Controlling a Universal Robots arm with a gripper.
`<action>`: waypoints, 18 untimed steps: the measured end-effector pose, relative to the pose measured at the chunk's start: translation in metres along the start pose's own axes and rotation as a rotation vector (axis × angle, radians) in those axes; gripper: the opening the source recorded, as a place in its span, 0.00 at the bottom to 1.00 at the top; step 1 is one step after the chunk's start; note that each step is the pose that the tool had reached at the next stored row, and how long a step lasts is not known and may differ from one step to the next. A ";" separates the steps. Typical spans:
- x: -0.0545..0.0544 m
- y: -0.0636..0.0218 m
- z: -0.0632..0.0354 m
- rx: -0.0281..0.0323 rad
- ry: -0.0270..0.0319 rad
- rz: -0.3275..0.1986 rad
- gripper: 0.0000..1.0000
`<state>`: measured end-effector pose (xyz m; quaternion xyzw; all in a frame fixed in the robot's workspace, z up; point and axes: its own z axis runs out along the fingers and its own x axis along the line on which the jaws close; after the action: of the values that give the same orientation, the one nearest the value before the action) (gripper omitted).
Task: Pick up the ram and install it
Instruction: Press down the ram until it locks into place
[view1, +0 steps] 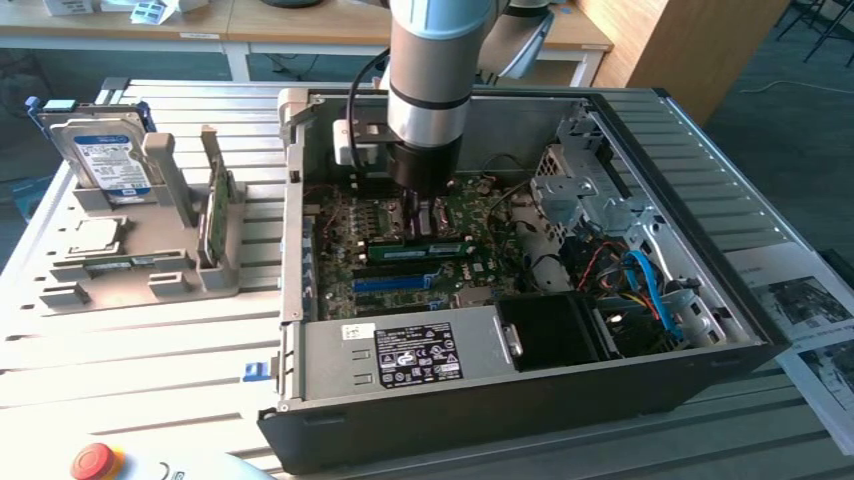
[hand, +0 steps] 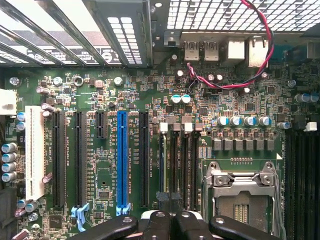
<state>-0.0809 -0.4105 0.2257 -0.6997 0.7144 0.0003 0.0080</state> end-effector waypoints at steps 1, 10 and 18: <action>0.000 0.0000 0.0001 -0.0001 0.0001 0.000 0.10; 0.000 0.0000 0.0019 -0.0001 0.0002 0.000 0.10; 0.000 0.0001 0.0032 0.0000 0.0001 0.000 0.10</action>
<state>-0.0810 -0.4105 0.2225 -0.6996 0.7145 0.0002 0.0079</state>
